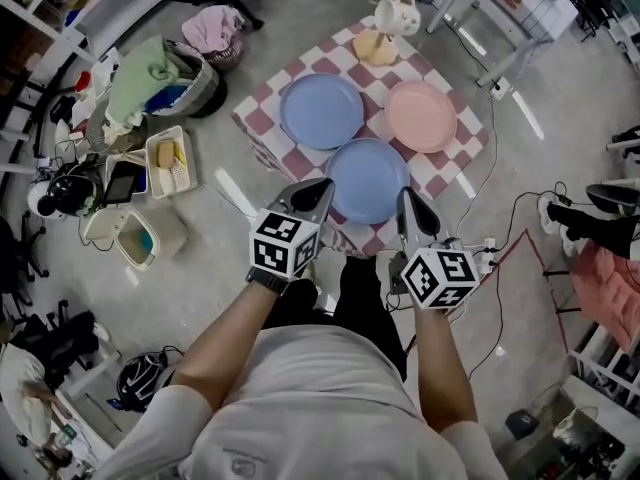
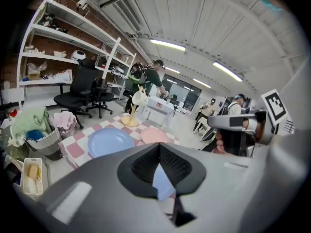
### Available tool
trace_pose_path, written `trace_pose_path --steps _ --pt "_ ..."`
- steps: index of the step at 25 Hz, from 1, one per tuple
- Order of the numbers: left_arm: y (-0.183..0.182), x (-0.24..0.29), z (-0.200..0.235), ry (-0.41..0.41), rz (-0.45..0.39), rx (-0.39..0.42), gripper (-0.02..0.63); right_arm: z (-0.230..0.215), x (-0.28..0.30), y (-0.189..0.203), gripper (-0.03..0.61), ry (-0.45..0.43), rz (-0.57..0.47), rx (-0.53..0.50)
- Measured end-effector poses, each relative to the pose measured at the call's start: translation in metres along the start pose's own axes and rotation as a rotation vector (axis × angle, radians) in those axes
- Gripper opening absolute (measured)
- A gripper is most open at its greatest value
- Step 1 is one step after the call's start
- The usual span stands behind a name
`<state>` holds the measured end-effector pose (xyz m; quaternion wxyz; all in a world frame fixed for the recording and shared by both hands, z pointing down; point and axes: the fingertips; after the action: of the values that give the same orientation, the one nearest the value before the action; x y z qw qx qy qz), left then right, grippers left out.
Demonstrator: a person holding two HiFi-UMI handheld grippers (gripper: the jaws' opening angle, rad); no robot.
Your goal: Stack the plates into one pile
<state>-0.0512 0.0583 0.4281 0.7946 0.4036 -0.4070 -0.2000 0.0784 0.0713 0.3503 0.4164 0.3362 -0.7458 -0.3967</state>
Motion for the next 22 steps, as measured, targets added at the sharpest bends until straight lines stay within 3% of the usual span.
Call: trace_pose_path --steps 5,11,22 --pt "0.017 0.044 0.015 -0.058 0.054 -0.04 0.006 -0.043 0.038 0.016 0.006 -0.027 0.092 -0.015" --pt "0.057 0.084 0.043 -0.159 0.132 -0.132 0.006 -0.087 0.08 0.061 0.006 -0.057 0.244 -0.027" --pt "0.124 0.117 0.086 -0.325 0.238 -0.262 0.008 -0.138 0.125 0.133 0.006 -0.096 0.45 -0.048"
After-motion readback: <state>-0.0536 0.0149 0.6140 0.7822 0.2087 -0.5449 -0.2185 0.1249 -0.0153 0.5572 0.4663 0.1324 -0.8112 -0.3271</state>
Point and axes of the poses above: the fingertips, and each gripper's own axes: x forward along the fingers, z to its left, y out of its underside, and after that the axes turned 4 degrees about -y, right-handed
